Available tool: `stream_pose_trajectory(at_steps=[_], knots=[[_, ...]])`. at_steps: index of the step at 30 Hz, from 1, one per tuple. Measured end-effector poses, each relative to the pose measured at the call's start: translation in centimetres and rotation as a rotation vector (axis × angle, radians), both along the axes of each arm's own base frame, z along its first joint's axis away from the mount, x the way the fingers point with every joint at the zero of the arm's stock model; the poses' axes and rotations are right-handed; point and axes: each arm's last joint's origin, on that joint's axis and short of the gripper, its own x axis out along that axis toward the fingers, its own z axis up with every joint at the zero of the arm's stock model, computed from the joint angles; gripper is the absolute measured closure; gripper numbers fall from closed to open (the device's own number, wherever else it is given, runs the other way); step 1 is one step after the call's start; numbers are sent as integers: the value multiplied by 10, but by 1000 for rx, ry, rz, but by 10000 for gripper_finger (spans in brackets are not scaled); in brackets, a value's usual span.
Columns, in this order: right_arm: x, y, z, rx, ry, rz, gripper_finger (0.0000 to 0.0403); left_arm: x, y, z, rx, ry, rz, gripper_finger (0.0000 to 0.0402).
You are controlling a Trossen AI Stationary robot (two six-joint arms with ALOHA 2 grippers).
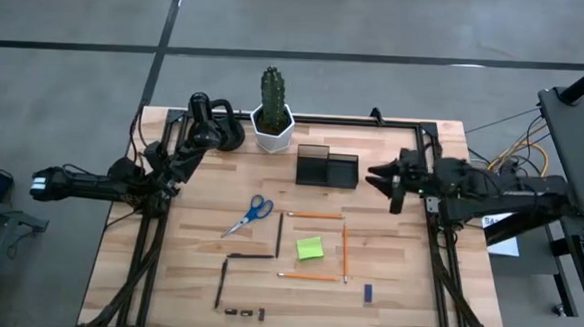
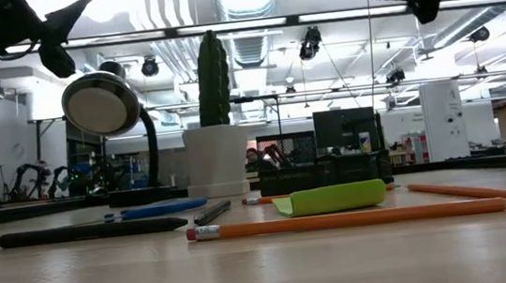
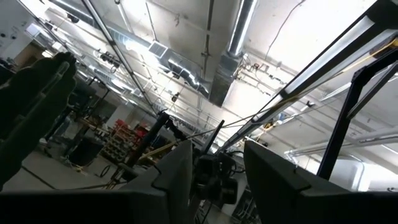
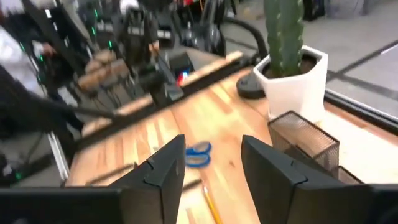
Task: Pick and place office supplies into organizer
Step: Put the top pencil into the left section of the desk organizer
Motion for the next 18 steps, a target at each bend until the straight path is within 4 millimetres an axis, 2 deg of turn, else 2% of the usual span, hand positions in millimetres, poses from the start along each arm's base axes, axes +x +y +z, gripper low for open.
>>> stream_pose_trajectory(at_steps=[7,18], knots=[[25,1,-7,14,210,18,269,0,0,0,0,2,0,271],[78,6,-13,6,355,155,263,1,0,0,1,5,1,271]])
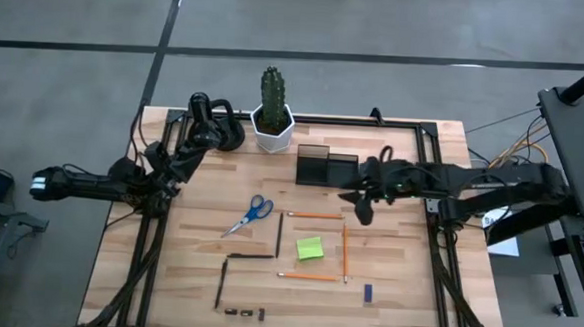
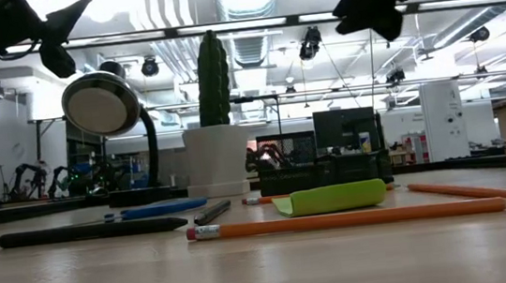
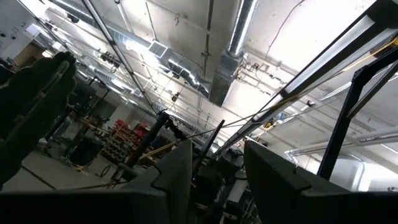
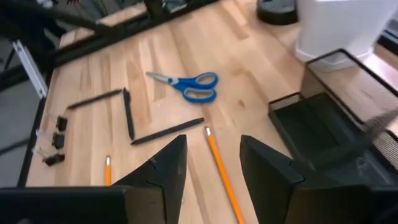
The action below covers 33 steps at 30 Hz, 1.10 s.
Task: Pick and place office supplies into organizer
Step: Put the top pencil into the left section of the desk organizer
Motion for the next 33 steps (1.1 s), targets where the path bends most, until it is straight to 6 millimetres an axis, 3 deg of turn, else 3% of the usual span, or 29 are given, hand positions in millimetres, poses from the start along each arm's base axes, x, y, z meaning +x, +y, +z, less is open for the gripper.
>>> stream_pose_trajectory(at_steps=[8,15,22,33], knots=[[41,2,4,-88,103,113,266,0,0,0,0,1,0,271],[75,3,9,-171,302,200,273,0,0,0,0,1,0,271],[104,3,1,-193,486,254,275,0,0,0,0,3,0,271],[137,4,-13,-191,528,303,280,0,0,0,0,2,0,271]])
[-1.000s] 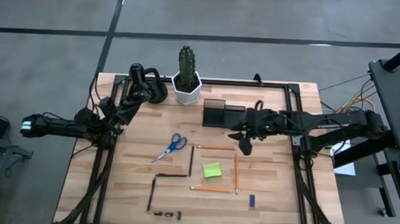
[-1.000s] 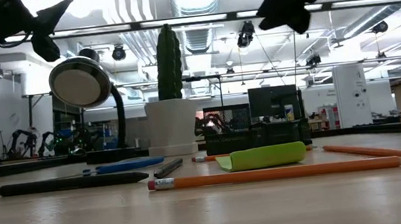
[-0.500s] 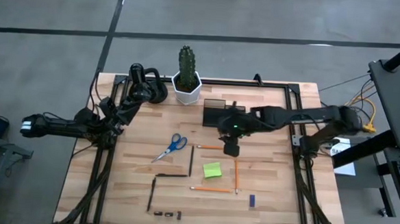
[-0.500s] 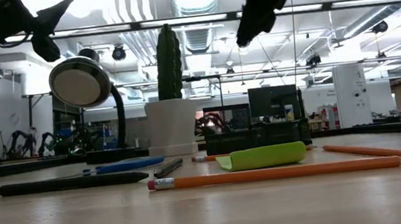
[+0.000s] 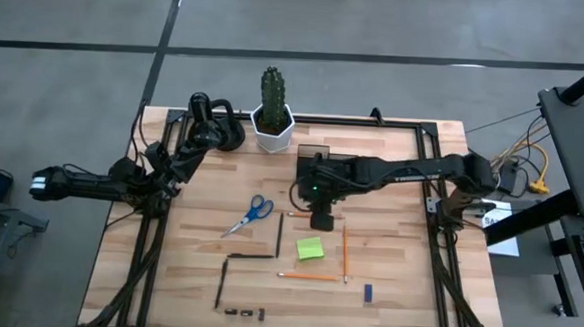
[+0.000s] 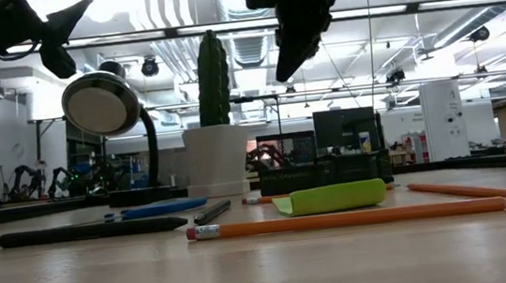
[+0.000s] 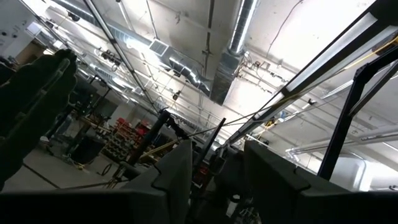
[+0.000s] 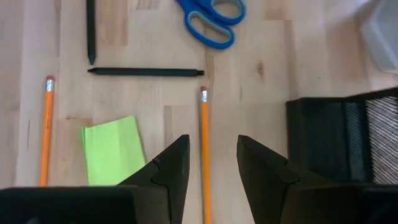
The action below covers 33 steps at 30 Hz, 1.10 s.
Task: Pick and place office supplies into organizer
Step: Put the top pencil into the left section of the desk organizer
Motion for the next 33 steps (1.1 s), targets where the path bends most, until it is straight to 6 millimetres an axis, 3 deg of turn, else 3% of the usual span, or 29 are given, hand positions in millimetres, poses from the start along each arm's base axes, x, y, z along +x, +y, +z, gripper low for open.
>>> stream_pose_trajectory(at_steps=[13,25,33], knots=[[18,1,-40,5,103,44,285,1,0,-2,0,11,0,271],[34,1,-90,-6,227,75,299,1,0,-6,-2,21,0,271],[37,0,-107,-10,267,85,305,1,0,-6,-2,17,-1,271]])
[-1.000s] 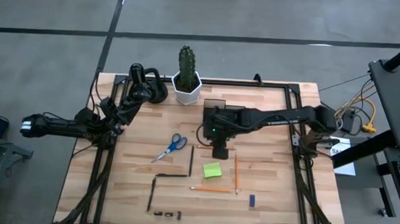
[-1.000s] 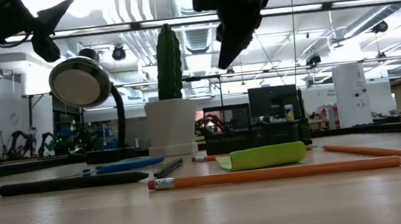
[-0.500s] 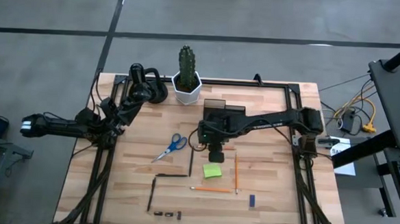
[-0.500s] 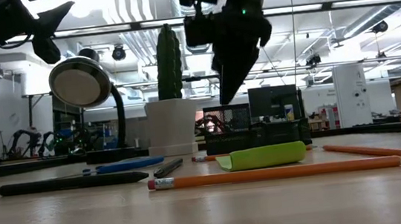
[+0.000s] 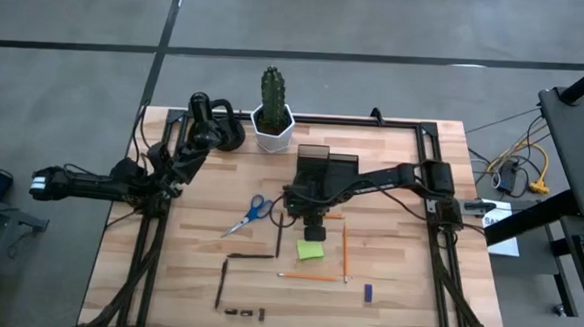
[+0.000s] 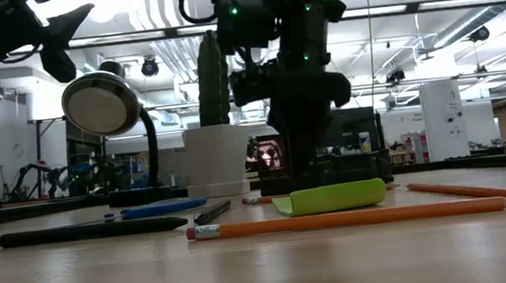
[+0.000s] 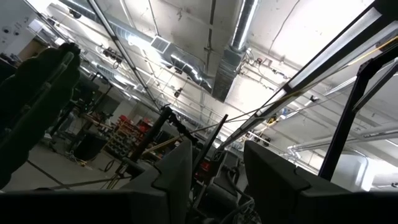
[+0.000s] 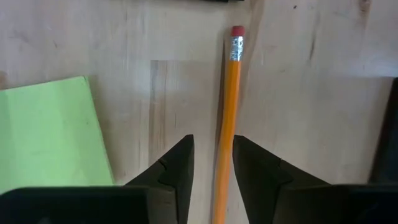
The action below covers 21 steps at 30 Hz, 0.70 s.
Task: Pick and place office supplies into organizer
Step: Put the top pencil into the left section of the desk organizer
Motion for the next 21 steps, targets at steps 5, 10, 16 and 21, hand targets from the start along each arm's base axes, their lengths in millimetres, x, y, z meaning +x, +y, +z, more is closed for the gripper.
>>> stream_pose_trajectory(at_steps=[5,10,16,21], knots=[[0,-5,-4,-5,-7,1,305,0,0,0,0,1,0,271],[-1,-13,-7,-2,-4,-18,310,0,0,0,0,3,0,271],[0,-13,-12,65,2,28,315,0,0,0,0,3,1,272],[2,-14,-11,61,-23,19,310,0,0,0,0,3,1,272]])
